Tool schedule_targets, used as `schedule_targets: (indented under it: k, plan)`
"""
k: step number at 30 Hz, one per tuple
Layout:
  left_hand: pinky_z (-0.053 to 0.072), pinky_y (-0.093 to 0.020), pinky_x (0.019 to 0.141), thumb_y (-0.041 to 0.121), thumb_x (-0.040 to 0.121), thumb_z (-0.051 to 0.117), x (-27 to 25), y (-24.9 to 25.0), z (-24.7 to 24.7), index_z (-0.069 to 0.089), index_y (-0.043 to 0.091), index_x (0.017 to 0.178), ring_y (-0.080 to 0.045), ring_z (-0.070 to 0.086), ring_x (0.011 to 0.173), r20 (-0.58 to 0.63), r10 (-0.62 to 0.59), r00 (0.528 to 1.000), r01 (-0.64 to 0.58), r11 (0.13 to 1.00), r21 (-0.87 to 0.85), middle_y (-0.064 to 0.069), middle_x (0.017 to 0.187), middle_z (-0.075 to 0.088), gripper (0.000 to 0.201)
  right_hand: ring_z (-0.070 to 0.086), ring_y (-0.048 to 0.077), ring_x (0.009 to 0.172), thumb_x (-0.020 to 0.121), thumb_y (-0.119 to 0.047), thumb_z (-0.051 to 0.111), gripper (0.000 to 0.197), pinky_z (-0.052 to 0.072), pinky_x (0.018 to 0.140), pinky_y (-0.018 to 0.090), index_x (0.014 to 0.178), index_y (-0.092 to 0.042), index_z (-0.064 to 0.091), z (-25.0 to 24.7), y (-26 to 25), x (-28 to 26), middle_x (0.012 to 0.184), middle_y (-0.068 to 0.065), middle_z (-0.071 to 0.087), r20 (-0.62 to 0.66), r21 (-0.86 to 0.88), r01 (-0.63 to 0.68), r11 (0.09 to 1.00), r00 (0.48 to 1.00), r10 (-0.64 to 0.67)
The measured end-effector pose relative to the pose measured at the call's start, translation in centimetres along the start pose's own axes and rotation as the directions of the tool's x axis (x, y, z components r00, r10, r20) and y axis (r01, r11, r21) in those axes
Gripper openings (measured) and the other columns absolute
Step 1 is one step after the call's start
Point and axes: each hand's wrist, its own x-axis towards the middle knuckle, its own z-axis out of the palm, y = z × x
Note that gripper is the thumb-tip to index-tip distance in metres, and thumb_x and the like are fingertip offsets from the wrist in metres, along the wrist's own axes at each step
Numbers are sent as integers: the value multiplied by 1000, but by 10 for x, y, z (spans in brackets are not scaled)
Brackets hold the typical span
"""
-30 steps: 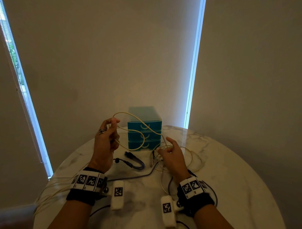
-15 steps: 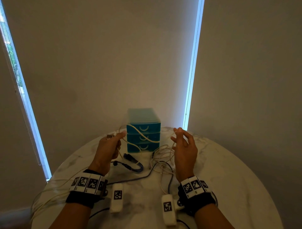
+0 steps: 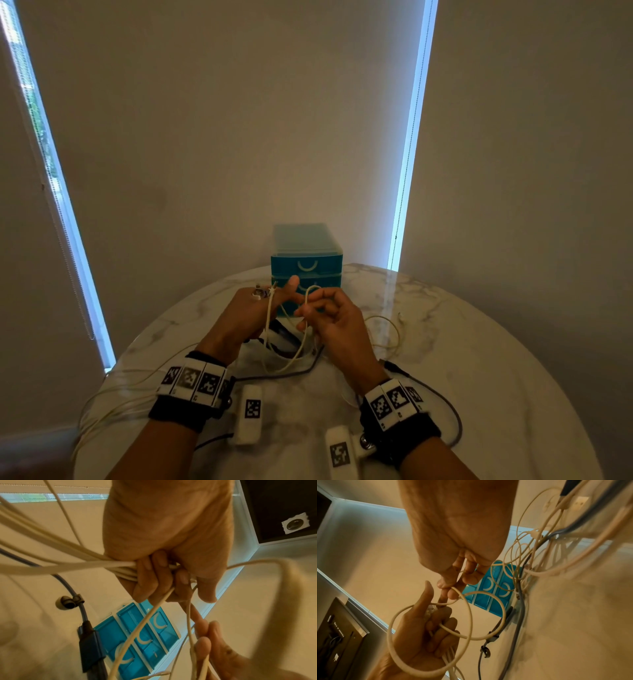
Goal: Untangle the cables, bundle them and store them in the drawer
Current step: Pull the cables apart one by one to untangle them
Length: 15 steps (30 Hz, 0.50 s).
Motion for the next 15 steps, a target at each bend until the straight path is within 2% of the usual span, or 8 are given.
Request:
schedule_targets:
  k: [3,4,6,8,10,11,13,15]
  plan:
    - [38,-13,41,48,91,79,0,5,2,83,18,91,2,54,44,-18,56,998,-56,998,2,16,50,61,30,79,19,81,97,-4,74,19,61,73,24,113,4,65,1,-1,-3,98,17,81,33,-28,-40,999,999,41]
    - [39,-10,42,39,92,81,0,5,3,82,14,91,4,57,47,-30,73,997,-73,997,-3,16,52,65,25,80,18,82,98,-8,74,19,60,71,22,112,4,67,2,-2,-3,97,14,82,42,-42,-63,997,997,64]
    - [43,-8,48,32,89,84,4,2,2,83,12,90,4,63,56,-82,100,992,-102,995,-19,15,61,72,20,80,16,83,101,-21,71,24,59,69,21,111,1,70,0,-5,-2,94,9,83,46,-107,-113,988,992,118]
    - [43,-10,50,31,89,85,5,2,1,82,12,88,4,60,52,-124,123,985,-131,990,-53,13,58,69,19,79,18,84,105,-26,67,25,61,68,27,114,-2,70,-8,-6,2,96,9,83,4,-115,-180,977,983,181]
    - [38,-19,50,39,87,86,7,-1,-4,82,15,87,-3,49,46,-163,118,980,-144,976,-162,12,56,58,24,77,16,84,106,-16,64,21,59,63,24,123,-3,65,-21,2,9,103,9,82,-75,-105,-245,964,968,238]
    - [33,-23,49,47,82,88,8,-3,-10,83,16,89,-9,42,48,-183,114,976,-158,956,-249,6,59,53,32,76,14,87,104,-11,63,27,57,63,22,130,-4,61,-29,9,12,107,7,81,-118,-136,-283,950,956,268]
    - [27,-25,47,60,70,88,13,-7,-21,84,19,93,-12,32,51,-227,123,966,-202,908,-368,1,62,44,48,73,12,100,100,-11,65,50,58,73,25,147,-8,48,-39,23,14,125,-1,74,-178,-230,-363,903,928,328]
    - [25,-24,44,57,79,84,13,-10,-26,83,19,94,-11,29,52,-247,131,960,-230,872,-432,2,60,41,41,67,16,116,98,-14,68,71,58,94,35,158,-11,31,-41,28,14,144,0,61,-222,-285,-396,873,913,342]
